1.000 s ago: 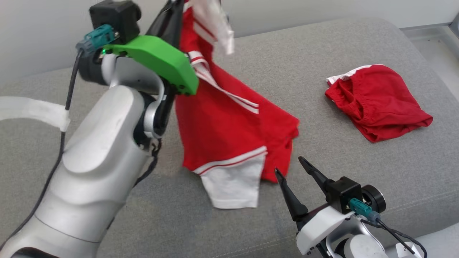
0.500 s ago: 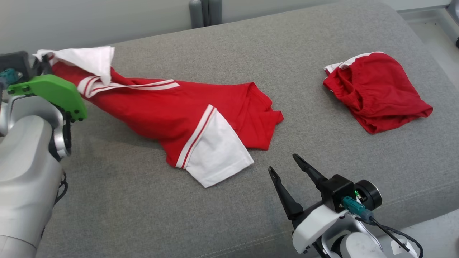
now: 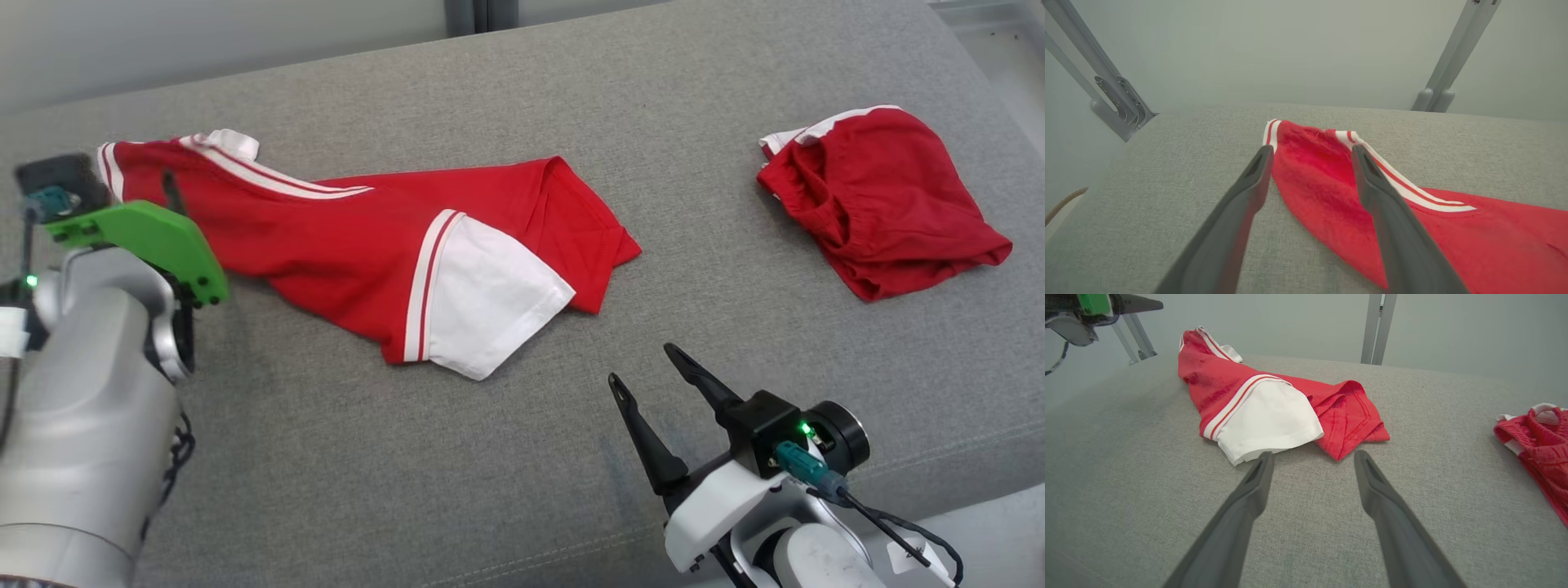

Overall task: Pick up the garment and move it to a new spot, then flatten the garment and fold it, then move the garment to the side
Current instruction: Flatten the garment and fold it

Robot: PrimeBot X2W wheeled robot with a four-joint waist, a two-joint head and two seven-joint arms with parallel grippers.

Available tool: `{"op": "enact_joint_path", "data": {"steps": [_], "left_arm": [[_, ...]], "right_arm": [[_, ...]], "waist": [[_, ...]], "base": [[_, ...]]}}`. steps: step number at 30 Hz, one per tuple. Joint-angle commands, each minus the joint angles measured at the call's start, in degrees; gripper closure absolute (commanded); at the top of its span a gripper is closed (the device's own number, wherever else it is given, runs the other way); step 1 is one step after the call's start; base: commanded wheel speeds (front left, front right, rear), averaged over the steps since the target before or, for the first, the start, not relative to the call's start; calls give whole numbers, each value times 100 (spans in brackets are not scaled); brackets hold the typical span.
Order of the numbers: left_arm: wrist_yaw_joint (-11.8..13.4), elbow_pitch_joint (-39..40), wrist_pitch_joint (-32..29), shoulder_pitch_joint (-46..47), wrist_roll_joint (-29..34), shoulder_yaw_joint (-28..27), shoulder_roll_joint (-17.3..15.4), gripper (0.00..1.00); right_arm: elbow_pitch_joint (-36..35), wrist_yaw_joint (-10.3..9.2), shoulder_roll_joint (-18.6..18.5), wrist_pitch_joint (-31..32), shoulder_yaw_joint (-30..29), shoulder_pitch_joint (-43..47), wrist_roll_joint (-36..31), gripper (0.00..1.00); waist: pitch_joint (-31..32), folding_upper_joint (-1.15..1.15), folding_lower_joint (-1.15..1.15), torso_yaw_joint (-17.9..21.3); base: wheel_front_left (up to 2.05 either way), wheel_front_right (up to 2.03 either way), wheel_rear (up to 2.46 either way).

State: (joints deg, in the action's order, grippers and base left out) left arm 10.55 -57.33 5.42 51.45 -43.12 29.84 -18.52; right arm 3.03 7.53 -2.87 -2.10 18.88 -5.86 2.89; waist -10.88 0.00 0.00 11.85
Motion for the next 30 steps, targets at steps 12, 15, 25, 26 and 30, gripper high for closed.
{"op": "enact_joint_path", "data": {"steps": [12, 15, 25, 26, 30], "left_arm": [[-792, 318, -639, -456, 356, 1021, 1034, 0], [-916, 483, -797, -626, 507, 1357, 1223, 0], [-993, 1116, -1277, -1041, 896, 2313, 1492, 0], [-985, 1162, -1280, -1067, 945, 2379, 1497, 0], [-873, 1199, -1323, -1078, 1095, 2596, 1507, 0]], "right_arm": [[73, -9, -6, -61, -76, 22, 137, 0], [91, -9, -6, -93, -113, 15, 174, 0], [101, -9, -5, -170, -242, -12, 166, 0], [100, -9, -5, -176, -248, -18, 170, 0], [109, -9, -5, -201, -247, -58, 190, 0]], "waist": [[277, 0, 0, -325], [282, 0, 0, -303], [152, 0, 0, -95], [144, 0, 0, -82], [92, 0, 0, -44]], "base": [[0, 0, 0], [0, 0, 0], [0, 0, 0], [0, 0, 0], [0, 0, 0]]}}
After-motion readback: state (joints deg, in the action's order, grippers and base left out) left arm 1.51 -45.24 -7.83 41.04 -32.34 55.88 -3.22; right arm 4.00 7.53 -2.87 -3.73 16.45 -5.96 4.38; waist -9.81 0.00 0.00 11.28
